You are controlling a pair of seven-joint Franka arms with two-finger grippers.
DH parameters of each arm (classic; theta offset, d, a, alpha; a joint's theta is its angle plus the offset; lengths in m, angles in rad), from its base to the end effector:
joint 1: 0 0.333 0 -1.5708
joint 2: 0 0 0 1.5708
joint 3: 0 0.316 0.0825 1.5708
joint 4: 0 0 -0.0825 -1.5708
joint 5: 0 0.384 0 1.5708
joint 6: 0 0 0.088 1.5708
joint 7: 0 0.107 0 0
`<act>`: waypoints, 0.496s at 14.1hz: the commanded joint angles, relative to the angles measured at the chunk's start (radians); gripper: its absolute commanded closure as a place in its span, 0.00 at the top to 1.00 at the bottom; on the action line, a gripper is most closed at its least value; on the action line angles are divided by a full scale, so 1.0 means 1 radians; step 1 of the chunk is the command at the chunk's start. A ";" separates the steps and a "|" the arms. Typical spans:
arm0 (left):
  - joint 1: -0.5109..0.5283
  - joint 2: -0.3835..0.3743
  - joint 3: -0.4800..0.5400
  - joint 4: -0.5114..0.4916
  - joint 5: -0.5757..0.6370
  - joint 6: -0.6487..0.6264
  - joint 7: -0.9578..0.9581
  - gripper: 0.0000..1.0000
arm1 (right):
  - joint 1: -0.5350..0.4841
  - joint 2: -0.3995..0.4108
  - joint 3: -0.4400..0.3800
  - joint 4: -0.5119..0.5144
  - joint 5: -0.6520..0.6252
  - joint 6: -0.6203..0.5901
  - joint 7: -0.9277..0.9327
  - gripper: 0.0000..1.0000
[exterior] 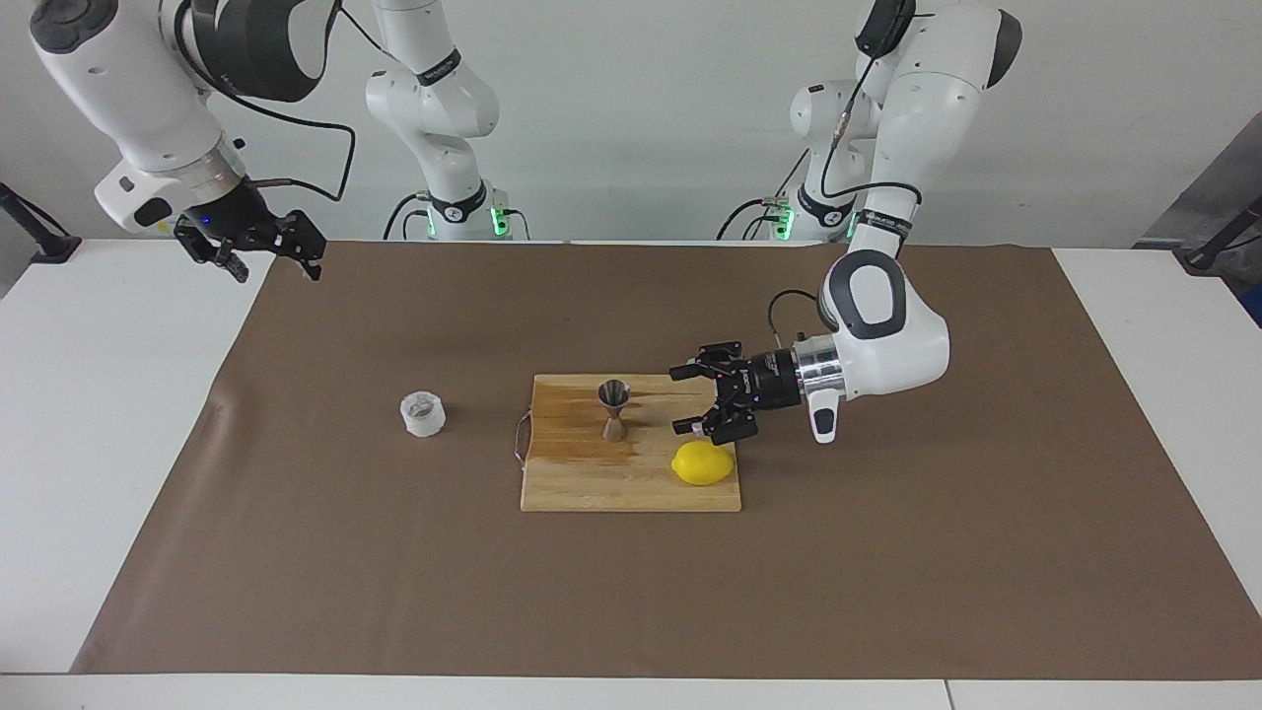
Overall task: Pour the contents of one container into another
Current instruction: 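Retract the left gripper while the right gripper reaches the white cup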
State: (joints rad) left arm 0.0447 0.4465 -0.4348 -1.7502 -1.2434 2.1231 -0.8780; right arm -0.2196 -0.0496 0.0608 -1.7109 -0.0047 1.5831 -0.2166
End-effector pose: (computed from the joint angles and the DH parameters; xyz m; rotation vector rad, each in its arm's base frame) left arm 0.6140 -0.2647 0.3677 1.6367 1.2452 -0.8966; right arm 0.5293 -0.0845 0.5866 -3.1308 -0.0906 0.1228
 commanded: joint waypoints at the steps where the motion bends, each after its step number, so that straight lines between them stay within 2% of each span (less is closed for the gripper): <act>1: 0.032 -0.015 0.010 0.038 0.173 -0.035 -0.016 1.00 | -0.012 -0.021 0.004 -0.010 -0.008 0.000 -0.172 1.00; 4: 0.050 -0.072 0.011 0.070 0.417 -0.063 -0.018 1.00 | -0.014 -0.027 0.004 -0.062 -0.006 0.127 -0.467 1.00; 7: 0.083 -0.112 0.011 0.072 0.502 -0.098 -0.001 1.00 | -0.055 -0.044 0.004 -0.171 -0.001 0.254 -0.767 1.00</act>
State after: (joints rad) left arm 0.1104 0.3744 -0.4292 -1.6640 -0.7960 2.0603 -0.8821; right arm -0.2397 -0.0603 0.0593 -1.7909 -0.0047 1.7666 -0.8132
